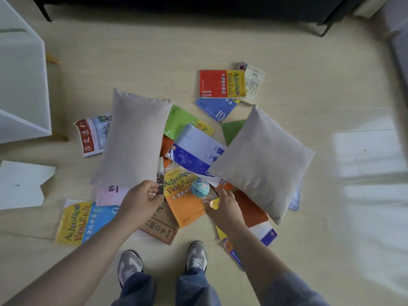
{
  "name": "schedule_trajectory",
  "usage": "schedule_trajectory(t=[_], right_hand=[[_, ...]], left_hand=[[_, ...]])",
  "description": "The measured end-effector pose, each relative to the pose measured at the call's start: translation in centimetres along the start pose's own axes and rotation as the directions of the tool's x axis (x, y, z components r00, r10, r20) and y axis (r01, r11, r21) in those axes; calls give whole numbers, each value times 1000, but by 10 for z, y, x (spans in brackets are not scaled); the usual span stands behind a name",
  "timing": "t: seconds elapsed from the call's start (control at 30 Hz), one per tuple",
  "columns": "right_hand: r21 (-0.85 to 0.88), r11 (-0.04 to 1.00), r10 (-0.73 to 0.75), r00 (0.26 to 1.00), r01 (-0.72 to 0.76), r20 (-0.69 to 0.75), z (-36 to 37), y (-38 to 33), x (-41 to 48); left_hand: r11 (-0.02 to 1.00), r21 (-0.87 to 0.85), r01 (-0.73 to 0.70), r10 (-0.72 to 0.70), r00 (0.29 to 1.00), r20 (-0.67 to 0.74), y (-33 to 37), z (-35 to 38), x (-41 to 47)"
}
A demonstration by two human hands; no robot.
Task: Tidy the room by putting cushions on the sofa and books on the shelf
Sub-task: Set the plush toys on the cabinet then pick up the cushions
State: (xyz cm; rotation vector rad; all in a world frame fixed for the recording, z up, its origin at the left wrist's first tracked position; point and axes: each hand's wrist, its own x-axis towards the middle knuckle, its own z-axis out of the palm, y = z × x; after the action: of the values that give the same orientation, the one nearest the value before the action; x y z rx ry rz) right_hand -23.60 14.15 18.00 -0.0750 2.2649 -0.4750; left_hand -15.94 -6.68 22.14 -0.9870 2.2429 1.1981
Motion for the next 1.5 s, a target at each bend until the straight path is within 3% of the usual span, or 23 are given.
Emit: schedule_trajectory(t=[0.4,0.83,1.1,1.5], right_hand=[[-32,998,54,995,-57,-78,128,56,174],[17,994,105,989,-104,-106,184,74,232],[221,966,163,978,-132,-132,144,47,157],[496,863,227,952,-99,-206,-20,-37,-55]], left_hand=[[996,46,-81,80,996,42,-94,87,141],[995,67,-72,65,993,95,-140,127,178],[999,39,-36,33,996,86,-112,88,130],[998,-19,-64,65,996,53,23,-39,-35]])
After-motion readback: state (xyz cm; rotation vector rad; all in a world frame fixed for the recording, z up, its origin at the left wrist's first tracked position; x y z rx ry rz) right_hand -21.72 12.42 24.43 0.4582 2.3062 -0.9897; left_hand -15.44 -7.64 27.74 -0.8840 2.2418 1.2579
